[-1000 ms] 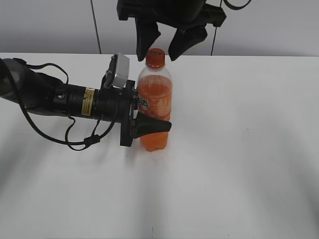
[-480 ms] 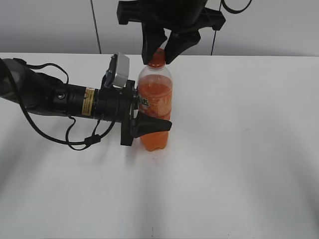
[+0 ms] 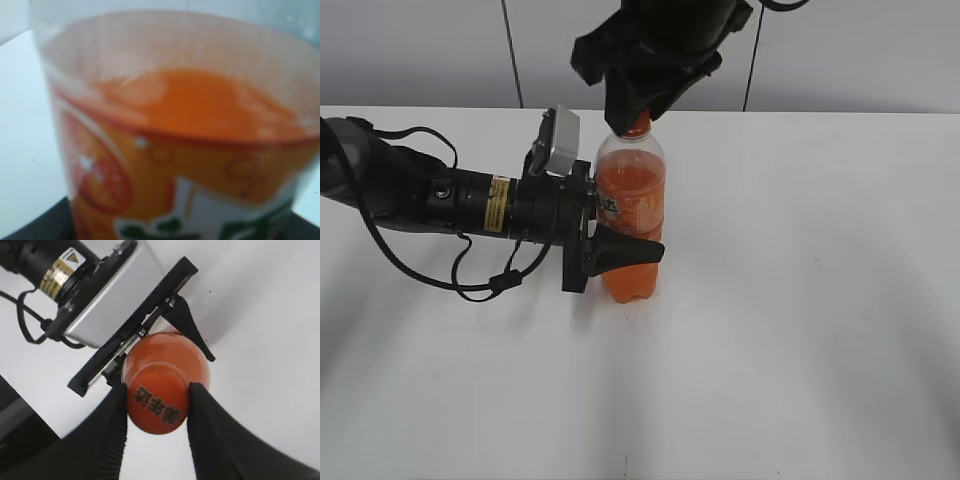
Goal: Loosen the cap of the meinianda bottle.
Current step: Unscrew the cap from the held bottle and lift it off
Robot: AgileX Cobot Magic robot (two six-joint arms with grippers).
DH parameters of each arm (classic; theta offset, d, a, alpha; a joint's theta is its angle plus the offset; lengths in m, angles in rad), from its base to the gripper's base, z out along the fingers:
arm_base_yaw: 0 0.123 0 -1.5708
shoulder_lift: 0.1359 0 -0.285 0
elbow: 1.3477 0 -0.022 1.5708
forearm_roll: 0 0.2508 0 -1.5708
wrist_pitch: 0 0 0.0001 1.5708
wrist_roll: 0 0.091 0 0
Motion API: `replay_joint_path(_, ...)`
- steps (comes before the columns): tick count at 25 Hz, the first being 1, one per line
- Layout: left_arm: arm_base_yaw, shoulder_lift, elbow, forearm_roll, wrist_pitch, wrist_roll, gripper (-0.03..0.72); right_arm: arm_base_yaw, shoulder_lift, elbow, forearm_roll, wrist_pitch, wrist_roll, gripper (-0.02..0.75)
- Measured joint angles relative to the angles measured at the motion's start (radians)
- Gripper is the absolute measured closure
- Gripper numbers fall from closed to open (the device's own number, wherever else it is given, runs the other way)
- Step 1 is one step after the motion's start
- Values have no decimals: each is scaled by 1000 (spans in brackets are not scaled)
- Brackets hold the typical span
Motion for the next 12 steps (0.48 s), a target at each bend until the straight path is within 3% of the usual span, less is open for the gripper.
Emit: replay_joint_path(12,0,0,0,5,-1,1,269,-5,-1,0,1,-4,-638,465)
